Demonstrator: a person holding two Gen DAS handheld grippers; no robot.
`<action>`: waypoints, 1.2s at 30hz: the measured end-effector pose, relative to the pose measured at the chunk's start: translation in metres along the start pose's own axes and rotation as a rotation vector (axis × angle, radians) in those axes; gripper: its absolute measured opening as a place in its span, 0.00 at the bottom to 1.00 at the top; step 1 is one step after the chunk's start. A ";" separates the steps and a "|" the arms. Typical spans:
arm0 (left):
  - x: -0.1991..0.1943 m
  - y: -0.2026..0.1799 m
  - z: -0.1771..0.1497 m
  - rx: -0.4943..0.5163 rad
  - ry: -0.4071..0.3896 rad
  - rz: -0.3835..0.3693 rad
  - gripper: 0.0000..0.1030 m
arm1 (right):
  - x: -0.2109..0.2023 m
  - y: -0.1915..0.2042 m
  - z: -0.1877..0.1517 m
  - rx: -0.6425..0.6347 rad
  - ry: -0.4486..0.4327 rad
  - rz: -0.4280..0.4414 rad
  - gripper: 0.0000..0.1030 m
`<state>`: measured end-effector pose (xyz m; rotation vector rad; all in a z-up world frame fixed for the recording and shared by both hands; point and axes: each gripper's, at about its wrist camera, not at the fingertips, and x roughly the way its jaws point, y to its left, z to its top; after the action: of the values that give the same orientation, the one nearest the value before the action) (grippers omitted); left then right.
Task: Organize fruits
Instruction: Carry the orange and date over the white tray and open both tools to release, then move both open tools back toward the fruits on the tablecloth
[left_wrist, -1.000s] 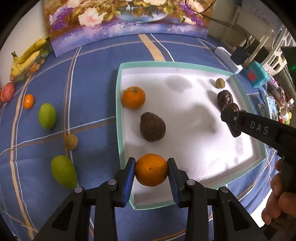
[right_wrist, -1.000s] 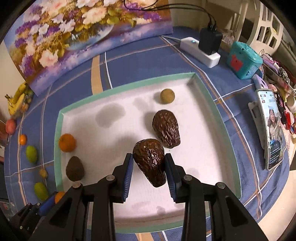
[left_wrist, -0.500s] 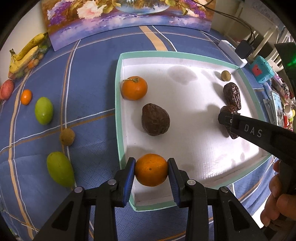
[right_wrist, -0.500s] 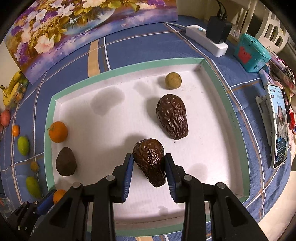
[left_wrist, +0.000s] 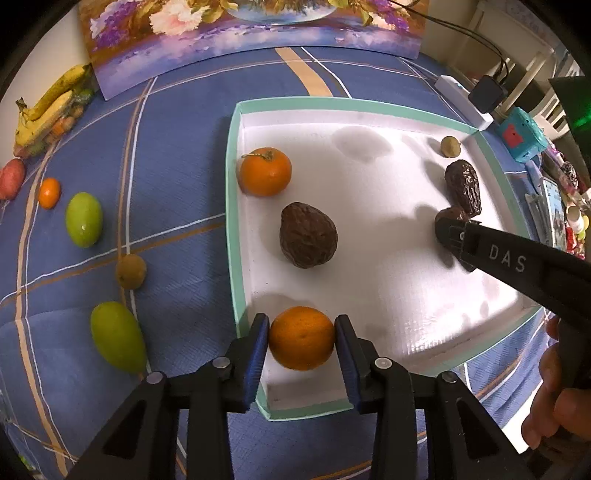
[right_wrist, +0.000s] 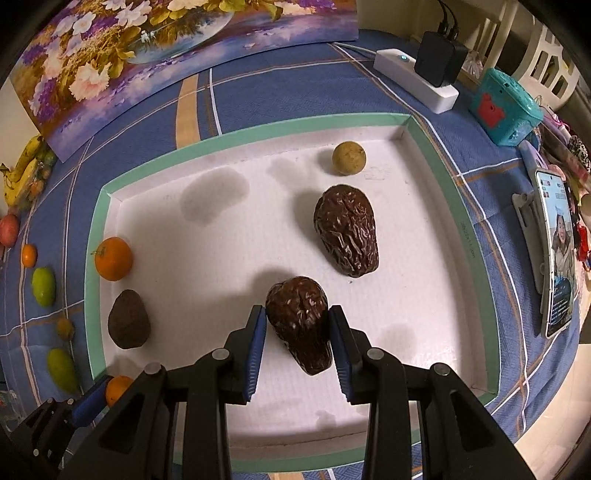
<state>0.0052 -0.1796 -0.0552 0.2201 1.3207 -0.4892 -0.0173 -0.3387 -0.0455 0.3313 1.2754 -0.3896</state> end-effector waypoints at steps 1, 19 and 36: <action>-0.002 0.000 0.001 -0.003 -0.005 -0.007 0.44 | -0.001 0.001 0.001 -0.004 -0.006 -0.002 0.35; -0.044 0.053 0.012 -0.214 -0.129 -0.072 0.49 | -0.033 -0.002 0.001 0.006 -0.099 0.022 0.36; -0.048 0.135 0.003 -0.483 -0.171 0.074 0.99 | -0.027 0.012 0.000 -0.038 -0.100 0.055 0.84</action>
<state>0.0621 -0.0515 -0.0249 -0.1699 1.2192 -0.1131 -0.0183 -0.3258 -0.0196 0.3103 1.1722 -0.3309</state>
